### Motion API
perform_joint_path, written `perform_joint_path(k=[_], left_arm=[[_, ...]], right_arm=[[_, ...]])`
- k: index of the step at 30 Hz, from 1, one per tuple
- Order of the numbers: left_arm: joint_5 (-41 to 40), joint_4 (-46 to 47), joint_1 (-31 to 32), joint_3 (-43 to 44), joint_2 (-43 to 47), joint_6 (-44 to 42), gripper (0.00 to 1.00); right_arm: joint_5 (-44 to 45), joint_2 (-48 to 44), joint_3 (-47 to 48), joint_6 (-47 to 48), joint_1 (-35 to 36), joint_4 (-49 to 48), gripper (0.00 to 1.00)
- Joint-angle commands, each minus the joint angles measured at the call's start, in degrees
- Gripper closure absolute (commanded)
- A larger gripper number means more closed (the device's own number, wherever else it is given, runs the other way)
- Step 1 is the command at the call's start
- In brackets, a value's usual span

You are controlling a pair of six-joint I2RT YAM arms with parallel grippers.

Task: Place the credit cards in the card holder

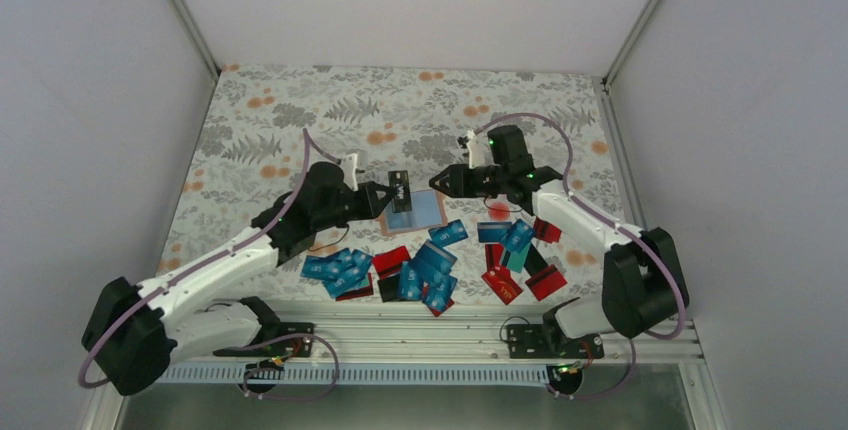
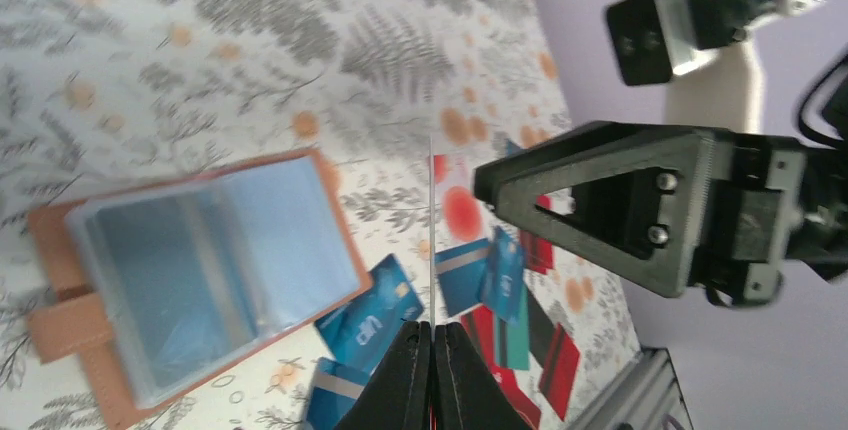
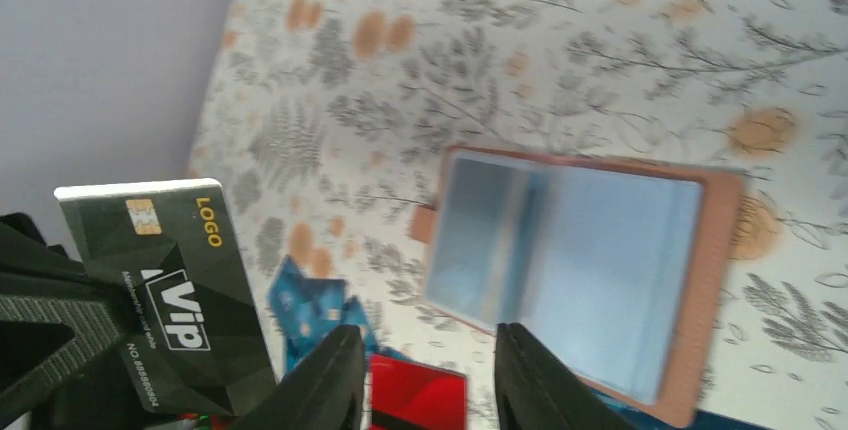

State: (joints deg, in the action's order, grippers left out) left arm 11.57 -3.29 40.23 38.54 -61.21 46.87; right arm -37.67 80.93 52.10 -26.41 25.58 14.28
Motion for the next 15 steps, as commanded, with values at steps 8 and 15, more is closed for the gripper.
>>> perform_joint_path(k=[8, 15], left_arm=[[-5.7, 12.5, -0.2, -2.1, -14.2, 11.3, 0.98], [-6.2, 13.8, -0.2, -1.1, -19.8, 11.6, 0.98]], right_arm=[[8.3, 12.1, 0.0, -1.7, -0.3, -1.9, 0.78], [10.0, 18.0, 1.6, -0.8, -0.4, -2.4, 0.83]])
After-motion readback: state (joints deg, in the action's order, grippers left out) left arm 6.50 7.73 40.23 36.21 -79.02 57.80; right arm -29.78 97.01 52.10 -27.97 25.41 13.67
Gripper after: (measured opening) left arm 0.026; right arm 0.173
